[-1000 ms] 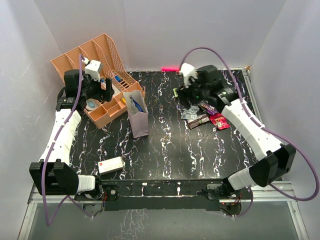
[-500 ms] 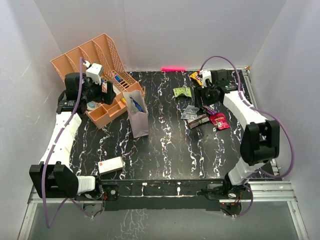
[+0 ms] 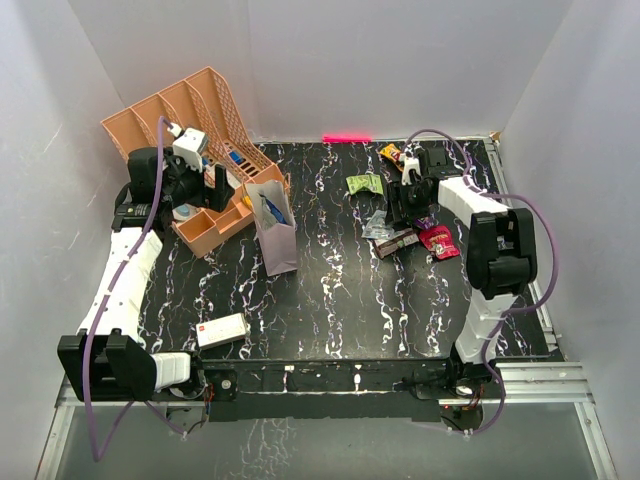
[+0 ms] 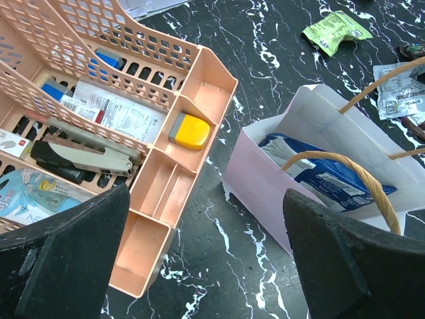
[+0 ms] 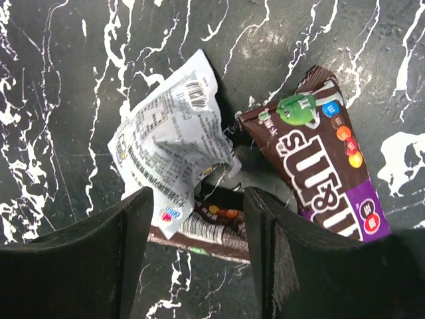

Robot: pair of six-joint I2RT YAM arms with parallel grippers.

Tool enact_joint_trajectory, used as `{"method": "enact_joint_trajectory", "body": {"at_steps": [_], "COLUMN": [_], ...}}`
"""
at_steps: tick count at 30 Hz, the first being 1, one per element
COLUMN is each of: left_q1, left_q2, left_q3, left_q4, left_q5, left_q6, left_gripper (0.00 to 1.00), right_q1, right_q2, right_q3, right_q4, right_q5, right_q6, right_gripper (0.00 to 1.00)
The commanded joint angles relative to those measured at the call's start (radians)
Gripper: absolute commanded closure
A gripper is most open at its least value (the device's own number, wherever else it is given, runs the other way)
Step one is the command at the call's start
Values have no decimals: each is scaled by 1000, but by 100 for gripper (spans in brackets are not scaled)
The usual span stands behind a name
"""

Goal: Place the snacks into the paper bag
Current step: Pick up the snack from the center of the board.

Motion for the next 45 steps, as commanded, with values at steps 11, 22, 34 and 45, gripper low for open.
{"method": "enact_joint_trajectory", "body": {"at_steps": [11,22,34,45], "left_q1": [7,7,7,7], "left_q2": [-32,-31,-29,-24], "left_q3": [-15,-13,18,137], "left_q4": [12,12,-7,-77], "left_q5": [32,33,23,48], "left_q6": [25,26,33,30], "left_gripper": [2,2,2,2], "right_q1": [-26,-27,-30,-33], "right_q2": [123,183,152,49], "right_q3": [103,125,154,139], "right_q4": [86,86,71,51], "right_q5": [-179,-219,-277,-334], "right_q6": [77,108,100,32], "right_gripper": [33,39,72,86]}}
